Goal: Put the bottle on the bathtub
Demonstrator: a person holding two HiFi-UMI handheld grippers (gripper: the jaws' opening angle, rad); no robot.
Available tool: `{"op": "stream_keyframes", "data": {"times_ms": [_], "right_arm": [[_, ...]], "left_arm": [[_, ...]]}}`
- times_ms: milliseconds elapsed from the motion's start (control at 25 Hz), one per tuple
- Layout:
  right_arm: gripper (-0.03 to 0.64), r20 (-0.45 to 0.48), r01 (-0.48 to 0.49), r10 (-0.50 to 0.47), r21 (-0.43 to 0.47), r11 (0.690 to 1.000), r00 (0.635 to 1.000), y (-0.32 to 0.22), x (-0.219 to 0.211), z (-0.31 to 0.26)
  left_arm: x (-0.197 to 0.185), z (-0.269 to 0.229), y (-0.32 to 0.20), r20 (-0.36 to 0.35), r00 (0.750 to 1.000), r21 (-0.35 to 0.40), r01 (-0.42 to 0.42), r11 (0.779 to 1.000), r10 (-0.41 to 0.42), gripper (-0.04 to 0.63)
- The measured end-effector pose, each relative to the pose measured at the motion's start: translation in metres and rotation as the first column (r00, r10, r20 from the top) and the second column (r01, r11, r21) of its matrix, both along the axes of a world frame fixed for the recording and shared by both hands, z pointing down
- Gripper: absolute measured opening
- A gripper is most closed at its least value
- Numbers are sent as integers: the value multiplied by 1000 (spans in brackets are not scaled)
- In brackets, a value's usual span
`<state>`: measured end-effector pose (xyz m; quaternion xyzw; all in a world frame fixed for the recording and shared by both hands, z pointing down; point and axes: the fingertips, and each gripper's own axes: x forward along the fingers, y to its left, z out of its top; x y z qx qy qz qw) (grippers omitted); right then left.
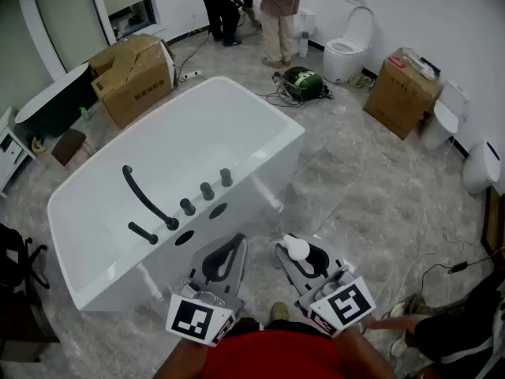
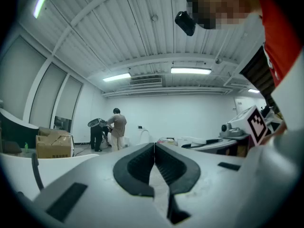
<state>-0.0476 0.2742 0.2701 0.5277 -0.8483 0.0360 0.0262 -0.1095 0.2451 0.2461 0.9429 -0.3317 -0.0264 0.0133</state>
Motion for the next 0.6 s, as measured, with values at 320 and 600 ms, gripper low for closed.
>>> {"op": "stream_keyframes", "data": {"times_ms": [320,600], "right_arm": [[98,0,-5,5,5,1000,1000,-3,-8,-3],[98,14,-19,19,2,1000,1000,-15,-17,-4]], "left_arm": [[-10,-2,-3,-4,1000,5,1,1000,-1,11],[-24,1,-13,-12,1000,-4,2,1000,-2,11]]}}
